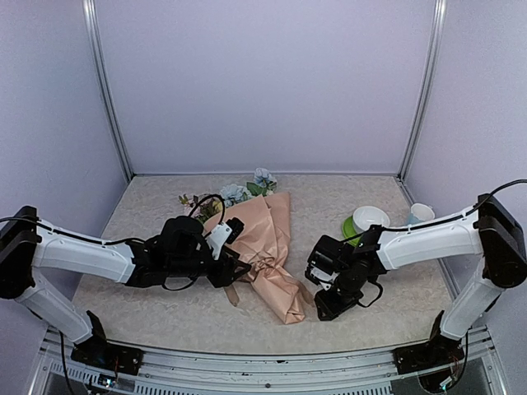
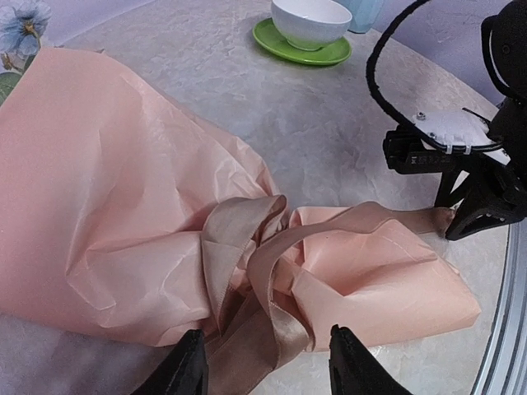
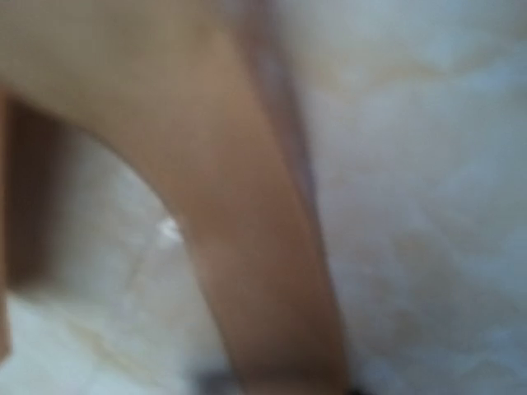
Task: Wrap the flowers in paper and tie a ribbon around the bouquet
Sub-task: Cross the half-tied ribbon over the folded bouquet.
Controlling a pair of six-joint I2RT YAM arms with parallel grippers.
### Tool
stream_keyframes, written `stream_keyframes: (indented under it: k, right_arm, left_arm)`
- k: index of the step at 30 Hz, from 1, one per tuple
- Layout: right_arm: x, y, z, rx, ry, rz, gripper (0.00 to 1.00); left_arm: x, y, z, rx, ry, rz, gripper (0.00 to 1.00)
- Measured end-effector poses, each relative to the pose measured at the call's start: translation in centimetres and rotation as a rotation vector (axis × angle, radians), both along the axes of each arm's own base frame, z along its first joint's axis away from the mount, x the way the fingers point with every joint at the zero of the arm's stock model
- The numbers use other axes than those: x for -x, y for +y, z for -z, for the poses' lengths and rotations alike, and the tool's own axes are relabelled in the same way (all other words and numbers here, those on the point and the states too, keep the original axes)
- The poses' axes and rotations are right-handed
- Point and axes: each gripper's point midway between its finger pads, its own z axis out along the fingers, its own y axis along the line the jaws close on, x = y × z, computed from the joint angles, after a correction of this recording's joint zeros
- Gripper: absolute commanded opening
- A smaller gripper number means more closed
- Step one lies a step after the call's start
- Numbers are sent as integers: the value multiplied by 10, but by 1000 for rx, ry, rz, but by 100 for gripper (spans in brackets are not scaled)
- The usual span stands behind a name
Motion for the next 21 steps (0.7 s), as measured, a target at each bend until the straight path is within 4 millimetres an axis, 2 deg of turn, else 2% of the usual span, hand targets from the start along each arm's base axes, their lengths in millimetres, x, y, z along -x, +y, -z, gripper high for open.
stream_keyframes:
  k: [3,5,12,15,18,20,21]
  right_arm:
    - [1,-4,2,46,7,6,9]
    - [2,-5,4,68,10,6,0]
    - [13,0,-1,47,47,-14,0]
    - [16,10,-19,-22,50,-24,0]
    - [14,31,-50,-158,24,-44,0]
    - [11,48,-70,-259,3,-64,0]
    - [10,56,-78,-298,-5,-74,0]
  left_arm:
    - [0,0,4,-11,5,2,49]
    - [1,1,5,-17,9,2,49]
    - [0,2,6,-24,4,3,47]
    - [0,0,7,-28,10,11,46]
    - [5,-8,12,-28,29,68,48]
    - [11,-13,17,-35,39,114,44]
    - [13,-16,19,-41,39,126,39]
